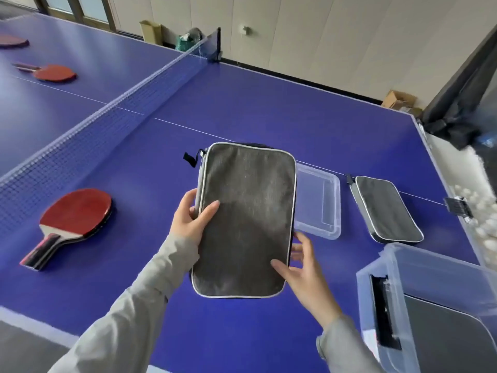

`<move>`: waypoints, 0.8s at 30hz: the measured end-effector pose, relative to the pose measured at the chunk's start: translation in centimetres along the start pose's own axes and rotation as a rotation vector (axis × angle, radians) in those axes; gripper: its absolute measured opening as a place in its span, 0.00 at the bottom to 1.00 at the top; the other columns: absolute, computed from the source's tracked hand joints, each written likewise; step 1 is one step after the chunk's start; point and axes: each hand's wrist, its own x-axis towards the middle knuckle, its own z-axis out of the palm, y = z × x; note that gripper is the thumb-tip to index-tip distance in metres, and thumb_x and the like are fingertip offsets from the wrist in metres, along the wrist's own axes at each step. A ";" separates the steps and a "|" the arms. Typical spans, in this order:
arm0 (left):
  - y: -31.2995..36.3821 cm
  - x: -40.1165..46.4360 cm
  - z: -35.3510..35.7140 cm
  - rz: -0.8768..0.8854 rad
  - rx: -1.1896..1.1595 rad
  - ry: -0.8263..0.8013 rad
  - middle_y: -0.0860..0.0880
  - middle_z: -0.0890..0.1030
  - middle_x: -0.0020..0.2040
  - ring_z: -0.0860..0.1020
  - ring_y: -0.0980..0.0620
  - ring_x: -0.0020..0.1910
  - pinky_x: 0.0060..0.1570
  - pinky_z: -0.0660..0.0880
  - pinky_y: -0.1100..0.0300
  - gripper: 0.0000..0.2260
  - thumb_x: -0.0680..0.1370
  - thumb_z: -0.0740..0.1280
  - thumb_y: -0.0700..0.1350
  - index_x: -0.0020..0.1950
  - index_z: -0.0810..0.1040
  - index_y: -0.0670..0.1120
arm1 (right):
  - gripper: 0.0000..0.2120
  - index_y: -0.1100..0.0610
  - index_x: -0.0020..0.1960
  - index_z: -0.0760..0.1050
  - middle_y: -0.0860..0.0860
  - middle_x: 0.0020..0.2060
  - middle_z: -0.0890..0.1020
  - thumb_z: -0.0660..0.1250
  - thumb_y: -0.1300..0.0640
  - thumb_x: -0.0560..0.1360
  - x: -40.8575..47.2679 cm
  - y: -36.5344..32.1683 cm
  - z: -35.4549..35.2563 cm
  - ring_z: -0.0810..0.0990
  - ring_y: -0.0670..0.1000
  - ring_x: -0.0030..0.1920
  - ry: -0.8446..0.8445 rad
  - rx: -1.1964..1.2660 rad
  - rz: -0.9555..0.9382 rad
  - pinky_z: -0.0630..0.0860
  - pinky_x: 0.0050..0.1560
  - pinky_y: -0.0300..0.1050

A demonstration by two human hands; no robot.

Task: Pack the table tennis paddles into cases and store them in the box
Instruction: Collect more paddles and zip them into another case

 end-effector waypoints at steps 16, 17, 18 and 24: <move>0.5 -1.0 -17.2 0.424 0.977 -0.100 0.72 0.72 0.45 0.75 0.59 0.43 0.43 0.68 0.64 0.20 0.72 0.70 0.56 0.57 0.63 0.66 | 0.06 0.52 0.50 0.81 0.48 0.40 0.71 0.67 0.52 0.75 5.7 -17.1 14.9 0.71 0.42 0.39 -0.081 -0.498 -0.372 0.66 0.43 0.26; 0.5 -1.1 -17.4 0.474 1.004 -0.106 0.70 0.74 0.47 0.74 0.58 0.47 0.42 0.70 0.64 0.18 0.73 0.68 0.58 0.58 0.63 0.65 | 0.05 0.51 0.48 0.81 0.49 0.39 0.72 0.67 0.53 0.75 5.7 -17.0 14.8 0.71 0.43 0.38 -0.143 -0.508 -0.358 0.66 0.41 0.26; 0.6 -1.2 -17.6 0.528 1.032 -0.110 0.67 0.76 0.47 0.73 0.59 0.49 0.41 0.71 0.65 0.17 0.73 0.66 0.60 0.58 0.64 0.64 | 0.04 0.51 0.46 0.81 0.49 0.38 0.72 0.68 0.54 0.75 5.8 -17.0 14.6 0.71 0.44 0.36 -0.197 -0.511 -0.349 0.67 0.39 0.27; 1.4 -1.0 -17.3 0.679 1.129 -0.147 0.59 0.83 0.46 0.75 0.57 0.46 0.36 0.73 0.66 0.17 0.72 0.60 0.61 0.59 0.67 0.60 | 0.03 0.56 0.40 0.78 0.47 0.33 0.76 0.69 0.63 0.72 5.7 -16.6 13.8 0.73 0.45 0.33 -0.166 -0.488 -0.463 0.67 0.37 0.29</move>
